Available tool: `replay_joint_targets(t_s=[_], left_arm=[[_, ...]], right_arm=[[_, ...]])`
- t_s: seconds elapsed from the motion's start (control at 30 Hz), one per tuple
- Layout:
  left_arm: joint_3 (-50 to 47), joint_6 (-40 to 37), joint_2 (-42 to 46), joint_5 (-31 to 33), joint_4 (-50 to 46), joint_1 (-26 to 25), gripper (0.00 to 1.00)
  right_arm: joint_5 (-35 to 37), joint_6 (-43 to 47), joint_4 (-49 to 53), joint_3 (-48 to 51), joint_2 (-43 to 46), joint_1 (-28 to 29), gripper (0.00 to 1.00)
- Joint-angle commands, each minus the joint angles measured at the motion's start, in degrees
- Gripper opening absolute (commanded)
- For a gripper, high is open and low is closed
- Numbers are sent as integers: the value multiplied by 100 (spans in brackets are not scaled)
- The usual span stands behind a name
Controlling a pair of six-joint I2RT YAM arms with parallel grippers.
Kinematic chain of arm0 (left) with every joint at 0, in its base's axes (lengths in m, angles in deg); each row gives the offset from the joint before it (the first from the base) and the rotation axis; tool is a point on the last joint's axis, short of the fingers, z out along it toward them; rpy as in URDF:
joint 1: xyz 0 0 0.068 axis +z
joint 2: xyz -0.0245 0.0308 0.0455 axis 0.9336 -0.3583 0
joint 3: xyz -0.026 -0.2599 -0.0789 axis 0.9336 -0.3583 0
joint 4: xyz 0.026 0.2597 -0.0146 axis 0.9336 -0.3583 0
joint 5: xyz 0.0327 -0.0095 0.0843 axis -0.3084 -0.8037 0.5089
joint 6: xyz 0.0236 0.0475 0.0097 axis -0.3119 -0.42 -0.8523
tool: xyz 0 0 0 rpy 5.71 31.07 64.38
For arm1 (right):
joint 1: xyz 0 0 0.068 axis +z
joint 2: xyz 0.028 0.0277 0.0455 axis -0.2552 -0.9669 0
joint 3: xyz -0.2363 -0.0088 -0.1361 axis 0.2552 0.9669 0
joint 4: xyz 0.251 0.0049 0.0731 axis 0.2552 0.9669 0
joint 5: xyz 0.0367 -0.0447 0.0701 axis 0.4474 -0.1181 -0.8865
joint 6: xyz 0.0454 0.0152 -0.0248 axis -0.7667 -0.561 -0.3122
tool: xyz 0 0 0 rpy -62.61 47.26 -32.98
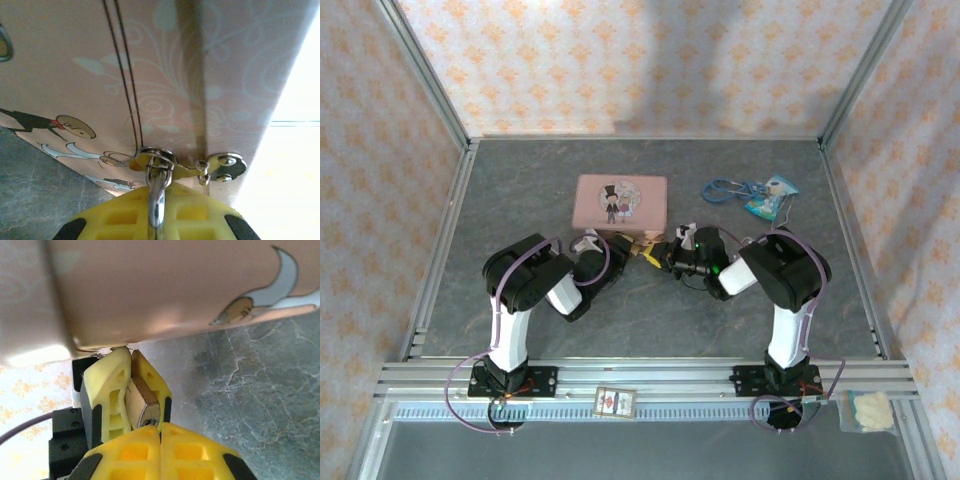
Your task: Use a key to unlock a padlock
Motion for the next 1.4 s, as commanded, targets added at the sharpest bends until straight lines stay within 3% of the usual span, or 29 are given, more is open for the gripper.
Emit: replay_joint_targets(t_s=[0.0, 0.13, 0.4, 0.63, 0.87, 1.1, 1.27, 1.37], left_arm=[[94, 60, -8, -1311, 1347, -593, 0], [26, -6, 127, -1186, 1173, -603, 0], [-3, 635, 131, -969, 1305, -634, 0], [-28, 849, 459, -600, 715, -735, 0], [69, 719, 616, -671, 586, -752, 0], [18, 237, 144, -720, 1561, -763, 0], [-159, -479, -230, -658, 2400, -740, 0], [-130, -881, -267, -794, 2401, -736, 0]], right_arm=[[81, -707, -299, -277, -71, 60, 0], [208, -734, -600, -212, -95, 63, 0], [638, 441, -1564, 206, -138, 137, 0], [1083, 1023, -2418, 470, -200, 283, 0], [818, 1193, -2438, 139, -442, 303, 0], [665, 198, -1342, -96, -316, 280, 0], [118, -1373, -960, 62, -35, 257, 0], [-219, -2316, -1081, 186, 93, 231, 0]])
